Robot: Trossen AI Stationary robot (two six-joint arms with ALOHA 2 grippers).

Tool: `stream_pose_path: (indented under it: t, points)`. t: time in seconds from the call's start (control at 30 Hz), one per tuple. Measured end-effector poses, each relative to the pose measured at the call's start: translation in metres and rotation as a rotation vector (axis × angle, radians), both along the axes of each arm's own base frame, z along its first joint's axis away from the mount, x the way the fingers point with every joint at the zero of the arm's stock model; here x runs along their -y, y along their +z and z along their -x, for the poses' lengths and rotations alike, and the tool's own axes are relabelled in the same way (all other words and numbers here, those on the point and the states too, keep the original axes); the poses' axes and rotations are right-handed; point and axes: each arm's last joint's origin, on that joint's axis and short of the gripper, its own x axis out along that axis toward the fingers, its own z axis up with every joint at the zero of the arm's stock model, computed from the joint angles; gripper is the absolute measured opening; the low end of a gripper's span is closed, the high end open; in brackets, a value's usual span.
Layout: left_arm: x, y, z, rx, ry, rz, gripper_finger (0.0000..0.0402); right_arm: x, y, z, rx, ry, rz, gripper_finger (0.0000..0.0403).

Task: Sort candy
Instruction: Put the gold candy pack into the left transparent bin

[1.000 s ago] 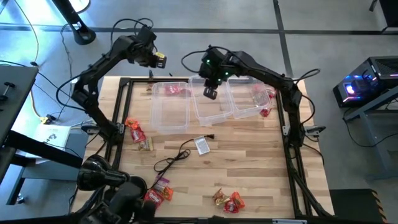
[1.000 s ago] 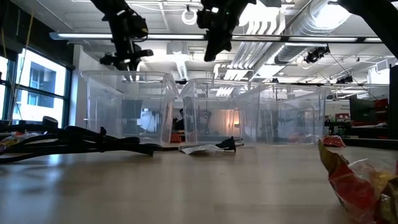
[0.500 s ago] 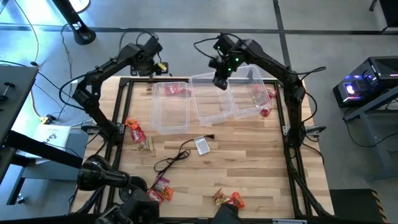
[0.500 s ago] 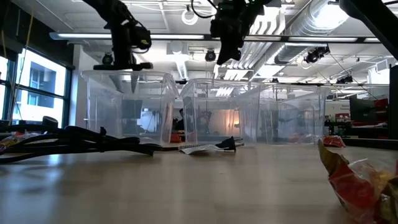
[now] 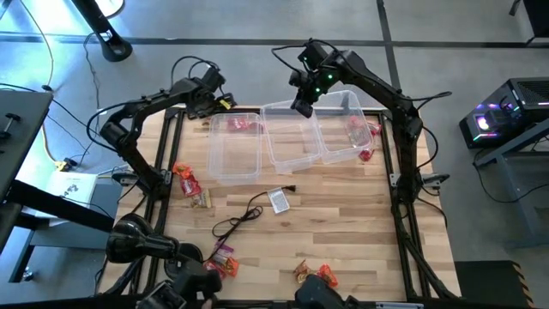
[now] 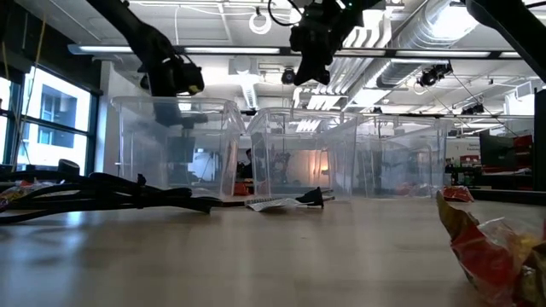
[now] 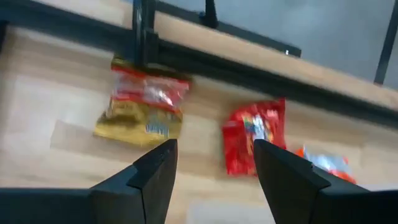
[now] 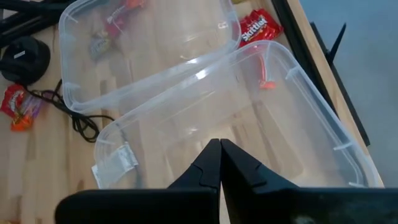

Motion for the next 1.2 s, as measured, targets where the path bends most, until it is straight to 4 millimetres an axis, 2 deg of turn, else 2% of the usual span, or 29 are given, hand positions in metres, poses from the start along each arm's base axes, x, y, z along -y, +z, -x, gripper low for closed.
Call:
stream_pose_path:
  t: [0.2,0.37,0.53,0.73,1.0,1.2]
  points:
    - [-0.001,-0.015,0.014,-0.014,0.079,0.024,0.0207,0.0,0.0,-0.001,0.009,0.007,0.01,0.0]
    - [-0.004,-0.02,0.026,-0.016,0.185,0.051,0.0207,0.001,0.001,-0.001,0.022,0.028,0.026,0.0]
    - [-0.008,-0.024,0.032,-0.018,0.174,0.082,0.0207,0.0,0.001,-0.002,0.038,0.06,0.024,0.0]
    - [-0.011,-0.042,0.029,-0.033,0.159,0.149,0.0207,0.0,0.001,-0.002,0.04,0.08,0.04,0.0]
    - [-0.014,-0.08,0.018,-0.106,0.122,0.244,0.0207,0.001,0.001,-0.001,0.041,0.074,0.037,0.0]
    - [-0.013,-0.09,0.013,-0.169,0.119,0.242,0.0206,0.001,0.001,-0.001,0.039,0.056,0.022,0.0]
